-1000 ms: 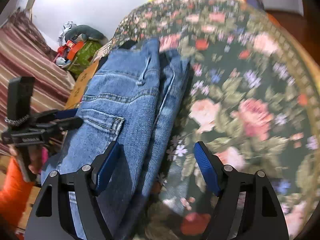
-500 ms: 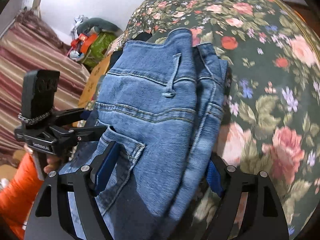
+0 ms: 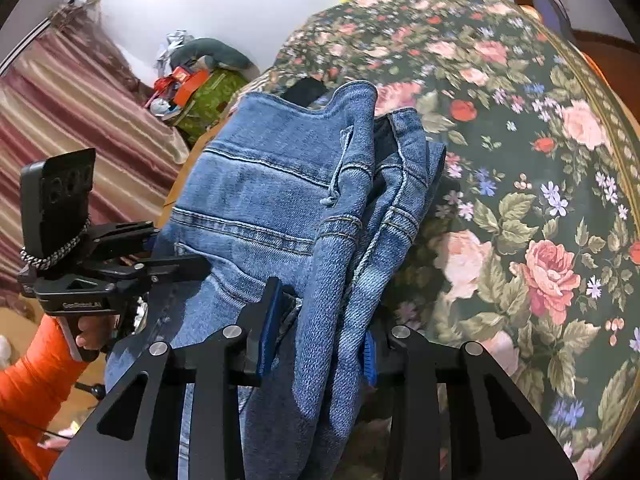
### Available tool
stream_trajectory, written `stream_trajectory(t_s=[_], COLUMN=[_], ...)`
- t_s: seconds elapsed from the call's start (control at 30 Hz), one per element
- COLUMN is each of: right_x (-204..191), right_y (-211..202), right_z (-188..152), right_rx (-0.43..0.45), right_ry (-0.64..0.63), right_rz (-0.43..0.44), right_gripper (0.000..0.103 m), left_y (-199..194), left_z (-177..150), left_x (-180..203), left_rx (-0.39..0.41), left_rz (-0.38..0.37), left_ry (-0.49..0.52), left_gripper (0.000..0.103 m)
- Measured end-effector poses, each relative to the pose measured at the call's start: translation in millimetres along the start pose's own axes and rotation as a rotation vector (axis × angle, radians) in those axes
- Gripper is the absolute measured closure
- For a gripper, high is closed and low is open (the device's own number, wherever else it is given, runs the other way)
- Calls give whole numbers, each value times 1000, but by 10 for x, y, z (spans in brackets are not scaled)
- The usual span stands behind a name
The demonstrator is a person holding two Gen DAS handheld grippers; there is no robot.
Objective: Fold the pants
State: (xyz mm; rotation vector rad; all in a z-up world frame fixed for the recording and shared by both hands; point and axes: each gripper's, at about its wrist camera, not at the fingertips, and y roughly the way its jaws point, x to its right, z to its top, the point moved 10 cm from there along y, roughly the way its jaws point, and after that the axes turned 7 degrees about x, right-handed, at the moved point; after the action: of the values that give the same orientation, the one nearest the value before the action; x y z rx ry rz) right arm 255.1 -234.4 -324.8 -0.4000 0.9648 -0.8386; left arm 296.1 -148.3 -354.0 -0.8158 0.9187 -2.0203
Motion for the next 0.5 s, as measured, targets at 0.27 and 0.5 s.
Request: stream_trajectory(t_s=[0.27, 0.5], right_x=[-462, -937], right_y=[-208, -293], right_z=[396, 944], right_rx=[105, 218], right_ry=[-90, -205], right_rz=[9, 14], right_gripper=[80, 81], left_y=[-589, -1071], left_z=[249, 613], left_x=[-40, -279], left_rx=[148, 299], left_rz=[54, 117], left_ry=[-8, -20], left_gripper=[71, 72])
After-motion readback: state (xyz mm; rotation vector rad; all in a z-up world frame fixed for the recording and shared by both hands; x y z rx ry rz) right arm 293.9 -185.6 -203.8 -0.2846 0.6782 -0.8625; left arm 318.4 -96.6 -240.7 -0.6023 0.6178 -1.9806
